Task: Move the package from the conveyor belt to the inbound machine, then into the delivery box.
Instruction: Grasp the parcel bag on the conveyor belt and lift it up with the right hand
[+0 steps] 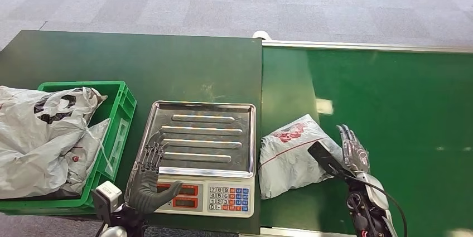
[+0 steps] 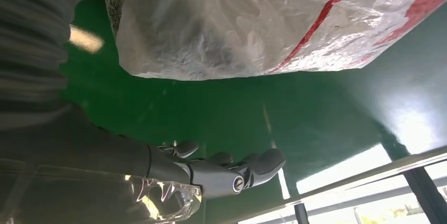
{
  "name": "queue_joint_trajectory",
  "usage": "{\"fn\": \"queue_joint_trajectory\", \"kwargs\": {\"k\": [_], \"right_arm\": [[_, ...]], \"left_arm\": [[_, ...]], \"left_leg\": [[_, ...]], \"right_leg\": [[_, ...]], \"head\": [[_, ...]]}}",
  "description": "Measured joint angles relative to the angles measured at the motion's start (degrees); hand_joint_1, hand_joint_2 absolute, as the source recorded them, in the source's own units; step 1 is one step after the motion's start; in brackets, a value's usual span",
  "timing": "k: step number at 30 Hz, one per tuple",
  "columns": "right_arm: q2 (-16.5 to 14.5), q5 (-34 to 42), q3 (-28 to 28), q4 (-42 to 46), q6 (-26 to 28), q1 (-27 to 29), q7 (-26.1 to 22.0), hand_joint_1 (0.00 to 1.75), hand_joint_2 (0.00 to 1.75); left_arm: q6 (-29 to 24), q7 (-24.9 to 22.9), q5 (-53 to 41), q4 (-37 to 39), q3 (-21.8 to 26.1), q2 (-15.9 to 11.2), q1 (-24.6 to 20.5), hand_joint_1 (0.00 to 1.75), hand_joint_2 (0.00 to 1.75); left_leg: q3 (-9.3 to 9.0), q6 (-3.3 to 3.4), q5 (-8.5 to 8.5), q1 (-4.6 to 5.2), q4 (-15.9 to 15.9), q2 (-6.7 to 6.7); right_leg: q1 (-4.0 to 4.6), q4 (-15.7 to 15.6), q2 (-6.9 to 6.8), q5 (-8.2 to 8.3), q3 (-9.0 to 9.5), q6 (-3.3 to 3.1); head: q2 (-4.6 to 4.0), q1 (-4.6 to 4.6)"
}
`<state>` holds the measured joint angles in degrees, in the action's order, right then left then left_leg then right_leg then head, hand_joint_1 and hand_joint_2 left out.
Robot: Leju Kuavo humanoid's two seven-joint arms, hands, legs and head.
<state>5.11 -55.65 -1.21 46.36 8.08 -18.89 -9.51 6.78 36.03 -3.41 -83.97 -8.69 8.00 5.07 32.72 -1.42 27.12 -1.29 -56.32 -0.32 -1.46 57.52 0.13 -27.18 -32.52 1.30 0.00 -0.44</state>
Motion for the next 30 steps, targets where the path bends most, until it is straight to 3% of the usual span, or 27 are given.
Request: {"fn": "queue_joint_trajectory", "kwargs": {"k": [5,13,16,20,22,23,26,27,30], "right_arm": [[0.56,0.73,-0.32,-2.61,-1.89,-1.26,0.53,0.0,1.75],[2.54,5.29,-1.63,-10.56,-11.38,-4.58,1.4,0.0,1.75],[3.08,7.21,-2.44,-12.92,-14.46,-5.77,0.05,0.09,1.75],[3.36,8.73,-3.93,-15.3,-16.03,-7.38,-0.84,0.53,1.75],[3.39,9.13,-4.68,-16.1,-16.26,-8.04,-0.9,0.6,1.75],[3.39,9.26,-5.01,-16.44,-16.33,-8.36,-0.89,0.72,1.75],[3.36,9.52,-5.85,-17.25,-16.42,-9.24,-0.84,1.44,1.75],[3.32,9.59,-6.08,-17.43,-16.43,-9.48,-0.83,1.6,1.75],[3.01,9.99,-6.69,-17.72,-16.7,-10.16,-0.84,1.72,1.75]], "left_arm": [[-0.41,0.0,0.25,0.24,-0.26,-0.07,0.07,0.0,1.75],[-1.68,0.03,1.37,2.54,-1.5,-0.62,-0.76,0.0,1.75],[-2.17,0.16,1.78,3.19,-1.85,-0.81,-1.01,0.0,1.75],[-2.58,0.26,2.19,3.67,-1.89,-0.98,-1.16,0.0,1.75],[-2.67,0.26,2.25,3.74,-1.87,-1.04,-1.18,0.0,1.75],[-2.73,0.26,2.27,3.75,-1.87,-1.08,-1.18,0.0,1.75],[-2.96,0.27,2.32,3.84,-1.85,-1.2,-1.19,0.0,1.75],[-3.01,0.26,2.32,3.86,-1.84,-1.24,-1.2,0.0,1.75],[-3.12,0.26,2.32,3.89,-1.84,-1.32,-1.24,0.0,1.75]], "left_leg": [[-0.01,0.0,0.0,0.01,0.0,0.01],[-0.02,0.0,0.0,0.0,0.0,0.03],[-0.04,0.0,0.0,0.0,0.0,0.06],[-0.14,0.0,0.01,0.0,0.0,0.3],[-0.24,0.0,0.02,0.0,0.0,0.37],[-0.3,0.01,0.02,0.0,0.0,0.38],[-0.43,0.0,0.02,0.0,0.0,0.38],[-0.46,0.0,0.02,0.0,0.0,0.38],[-0.49,0.0,0.02,-0.02,0.0,0.37]], "right_leg": [[-0.01,0.0,0.0,0.0,0.01,0.0],[-0.01,0.0,0.01,0.01,0.0,0.0],[0.0,0.0,0.03,0.01,0.01,0.0],[0.0,0.0,0.21,0.02,0.06,-0.01],[0.0,0.0,0.28,0.03,0.14,-0.01],[0.0,0.0,0.29,0.03,0.2,-0.01],[0.0,-0.01,0.3,0.03,0.32,-0.02],[0.0,-0.01,0.3,0.03,0.34,-0.02],[0.01,0.0,0.3,0.03,0.36,-0.02]], "head": [[0.0,0.0],[0.0,0.0],[0.0,0.0],[0.0,0.0],[0.0,0.0],[0.0,0.01],[0.0,0.01],[0.0,0.01],[0.0,0.01]]}}
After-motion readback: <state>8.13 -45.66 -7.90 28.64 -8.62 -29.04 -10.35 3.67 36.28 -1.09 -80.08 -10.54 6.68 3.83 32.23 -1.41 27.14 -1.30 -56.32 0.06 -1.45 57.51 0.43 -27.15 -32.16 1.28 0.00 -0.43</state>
